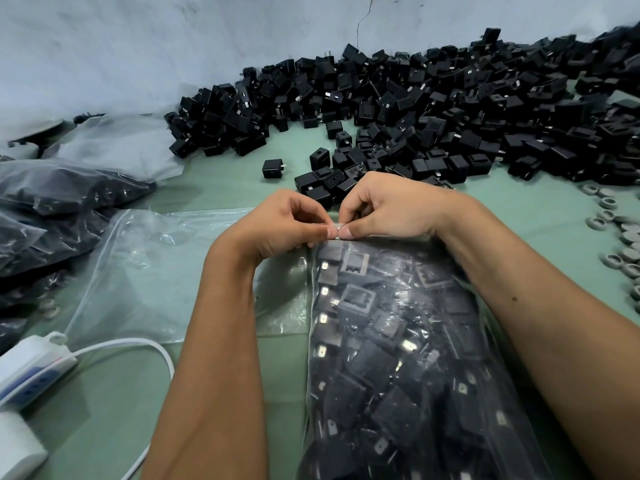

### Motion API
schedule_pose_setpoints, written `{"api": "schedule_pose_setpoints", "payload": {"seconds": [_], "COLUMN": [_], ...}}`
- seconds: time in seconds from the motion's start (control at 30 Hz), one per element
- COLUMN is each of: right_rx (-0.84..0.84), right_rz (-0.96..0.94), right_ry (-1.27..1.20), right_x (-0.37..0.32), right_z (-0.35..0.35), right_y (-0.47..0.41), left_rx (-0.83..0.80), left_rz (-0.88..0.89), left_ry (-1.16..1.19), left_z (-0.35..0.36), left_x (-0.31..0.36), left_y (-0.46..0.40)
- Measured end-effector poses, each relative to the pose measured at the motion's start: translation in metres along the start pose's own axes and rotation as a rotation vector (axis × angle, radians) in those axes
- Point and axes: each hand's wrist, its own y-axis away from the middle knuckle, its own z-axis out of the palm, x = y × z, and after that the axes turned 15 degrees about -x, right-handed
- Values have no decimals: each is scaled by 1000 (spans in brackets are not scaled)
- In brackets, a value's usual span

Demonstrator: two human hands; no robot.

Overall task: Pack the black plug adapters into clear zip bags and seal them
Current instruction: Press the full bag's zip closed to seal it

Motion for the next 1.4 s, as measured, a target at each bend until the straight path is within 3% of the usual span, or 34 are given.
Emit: {"api": "schedule_pose_setpoints", "payload": {"seconds": [0.2,0.43,0.6,0.93,1.1,1.4], "right_rx": [-82,-61,-143,-61,-131,-38], "right_rz": [90,90,207,175,232,218], "right_ry": [4,17,-32,-113,-142,-205], "right_x": [5,6,22,31,44,59], "right_z": [-10,-9,-24,-25,-37,-39], "right_y": [13,17,37,42,64,67], "left_rx": [12,-35,-37,-16,-43,-5], "left_rz": [45,12,52,5,0,-19], "left_ry": [36,-16,6,-125,-46,-55], "left_z": [-6,0,0,13,6,12], "left_x": [-11,-2,-4,5,-4,-5], "left_y": [4,-3,-1,-17,-15,-18]}}
